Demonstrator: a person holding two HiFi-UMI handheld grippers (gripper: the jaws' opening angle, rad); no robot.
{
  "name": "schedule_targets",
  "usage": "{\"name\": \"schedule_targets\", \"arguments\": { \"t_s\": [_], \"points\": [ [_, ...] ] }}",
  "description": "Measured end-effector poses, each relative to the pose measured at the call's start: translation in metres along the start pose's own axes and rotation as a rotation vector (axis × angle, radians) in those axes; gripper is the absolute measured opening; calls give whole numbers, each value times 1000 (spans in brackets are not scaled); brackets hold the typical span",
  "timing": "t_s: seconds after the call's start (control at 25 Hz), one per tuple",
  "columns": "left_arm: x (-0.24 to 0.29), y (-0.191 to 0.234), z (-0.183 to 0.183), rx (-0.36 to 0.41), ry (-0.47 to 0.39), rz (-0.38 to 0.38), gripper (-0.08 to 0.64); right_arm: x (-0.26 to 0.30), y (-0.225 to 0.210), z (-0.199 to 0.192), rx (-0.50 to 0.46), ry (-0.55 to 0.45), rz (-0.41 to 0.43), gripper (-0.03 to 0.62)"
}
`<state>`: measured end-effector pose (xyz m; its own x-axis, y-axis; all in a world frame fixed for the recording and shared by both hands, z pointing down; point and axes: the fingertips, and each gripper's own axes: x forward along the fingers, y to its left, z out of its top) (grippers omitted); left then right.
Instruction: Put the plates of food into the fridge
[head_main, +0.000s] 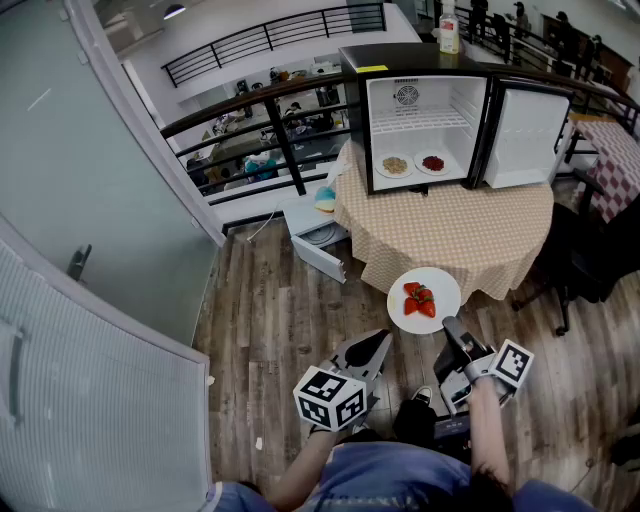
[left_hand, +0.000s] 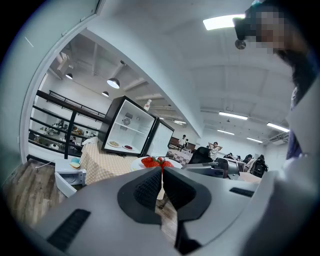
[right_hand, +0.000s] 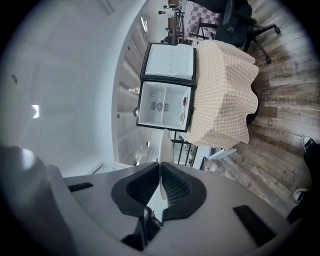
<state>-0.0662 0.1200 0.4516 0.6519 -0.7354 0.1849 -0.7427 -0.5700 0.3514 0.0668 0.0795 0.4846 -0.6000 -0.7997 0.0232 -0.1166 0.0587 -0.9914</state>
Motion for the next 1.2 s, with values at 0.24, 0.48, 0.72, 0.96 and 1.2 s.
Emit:
{"name": "schedule_targets", "arguments": {
  "t_s": [0.24, 0.48, 0.72, 0.96, 1.2],
  "points": [
    [18, 0, -1, 4, 12, -8, 18, 1, -5, 16, 16, -19, 7, 22],
    [48, 11, 0, -5, 31, -8, 18, 14, -15, 43, 33, -31, 1, 25],
    [94, 22, 14, -15, 28, 3, 18, 33, -22, 87, 27, -9, -22, 25],
    [136, 24, 32, -19, 3, 33, 18, 51, -21, 136, 36, 9, -6, 25],
    [168, 20, 33, -14, 5, 54, 18, 66, -24, 171, 45, 30, 24, 25]
  ]
}}
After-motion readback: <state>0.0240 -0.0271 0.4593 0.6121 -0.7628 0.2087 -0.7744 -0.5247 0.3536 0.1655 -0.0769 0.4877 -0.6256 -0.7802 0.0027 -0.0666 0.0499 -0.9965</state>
